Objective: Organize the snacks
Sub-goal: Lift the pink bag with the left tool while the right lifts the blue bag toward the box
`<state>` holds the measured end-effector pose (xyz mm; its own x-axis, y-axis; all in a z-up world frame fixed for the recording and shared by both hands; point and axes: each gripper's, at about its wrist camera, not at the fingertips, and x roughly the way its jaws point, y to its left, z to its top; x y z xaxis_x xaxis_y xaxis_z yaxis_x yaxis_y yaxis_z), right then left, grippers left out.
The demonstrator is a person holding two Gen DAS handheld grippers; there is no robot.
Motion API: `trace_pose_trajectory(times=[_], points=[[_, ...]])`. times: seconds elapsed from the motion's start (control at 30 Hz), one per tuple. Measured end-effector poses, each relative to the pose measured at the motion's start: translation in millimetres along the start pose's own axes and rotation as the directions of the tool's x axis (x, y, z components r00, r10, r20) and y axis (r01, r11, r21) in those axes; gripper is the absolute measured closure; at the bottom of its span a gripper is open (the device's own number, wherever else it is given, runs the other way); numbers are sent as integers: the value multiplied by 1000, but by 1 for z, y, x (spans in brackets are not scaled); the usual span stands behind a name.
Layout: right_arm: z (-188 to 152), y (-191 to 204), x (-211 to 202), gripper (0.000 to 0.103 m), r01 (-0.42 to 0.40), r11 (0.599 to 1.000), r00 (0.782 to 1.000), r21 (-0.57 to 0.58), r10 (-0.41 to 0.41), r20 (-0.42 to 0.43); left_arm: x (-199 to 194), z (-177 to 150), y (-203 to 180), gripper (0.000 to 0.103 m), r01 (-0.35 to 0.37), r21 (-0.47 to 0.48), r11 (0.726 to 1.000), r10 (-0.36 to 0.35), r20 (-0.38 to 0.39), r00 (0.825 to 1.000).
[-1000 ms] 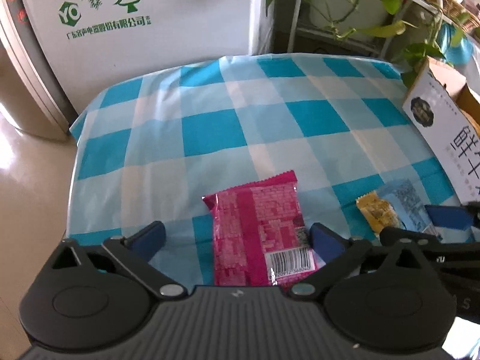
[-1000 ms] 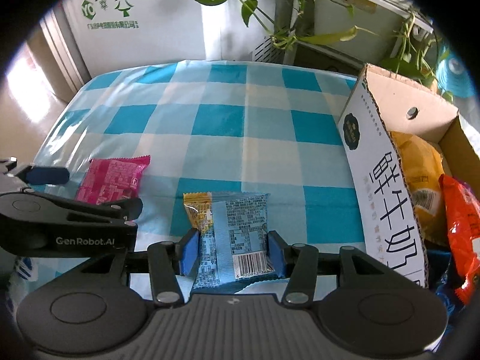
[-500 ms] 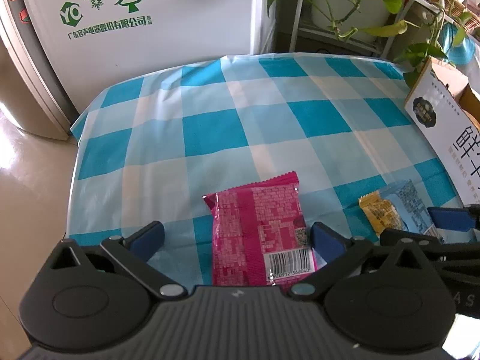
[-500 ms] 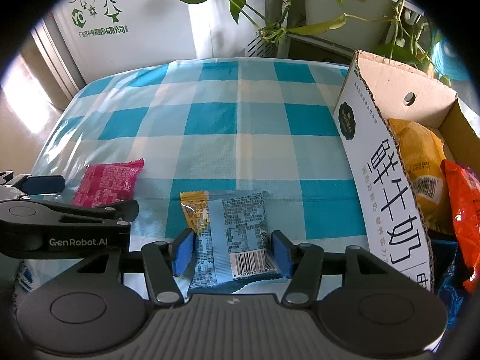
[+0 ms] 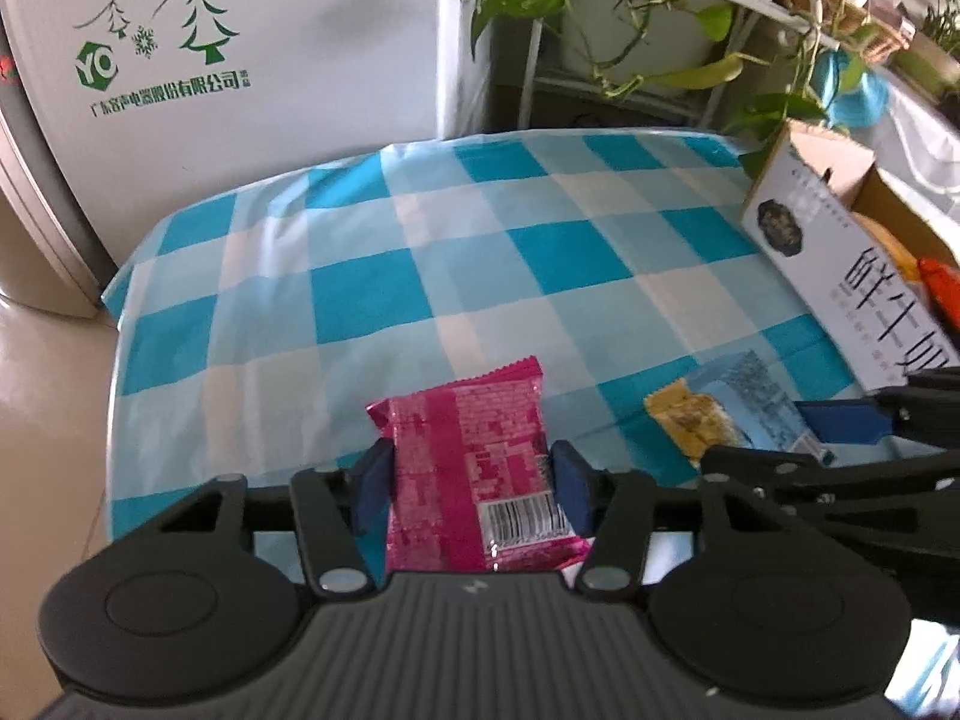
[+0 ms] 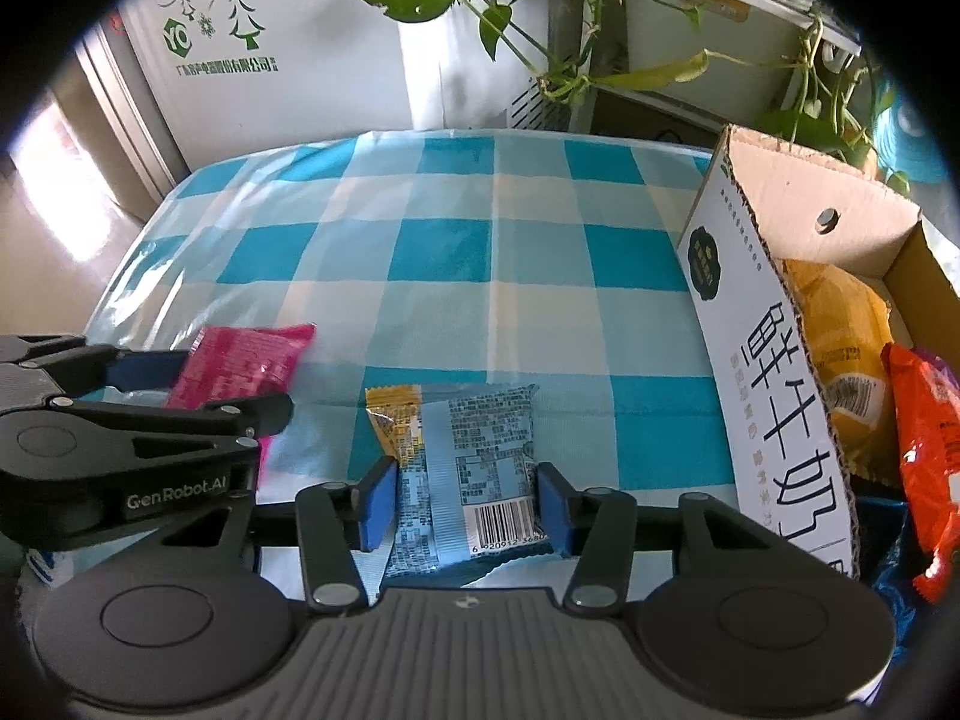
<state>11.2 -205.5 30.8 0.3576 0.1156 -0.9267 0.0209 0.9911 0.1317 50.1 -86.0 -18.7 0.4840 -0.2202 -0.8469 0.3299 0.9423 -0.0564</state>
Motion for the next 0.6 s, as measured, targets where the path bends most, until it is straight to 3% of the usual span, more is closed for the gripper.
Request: trace_pose_trajectory(times=[0.2,0.37,0.6], points=[[2,-5,-11,48,3,1000,1000,14,-4,24,-8,-5,3,51,20,-42,999,-19,24,1000],[7,-10,-35,48,-17,999,997,47,14,79,-25,-4,6,51,32,-65,997,-26,95,995],[12,-31,-83,48,-62,990,977,123,35,210,-59,1,1,51,82,-80,993,-62,222,973]])
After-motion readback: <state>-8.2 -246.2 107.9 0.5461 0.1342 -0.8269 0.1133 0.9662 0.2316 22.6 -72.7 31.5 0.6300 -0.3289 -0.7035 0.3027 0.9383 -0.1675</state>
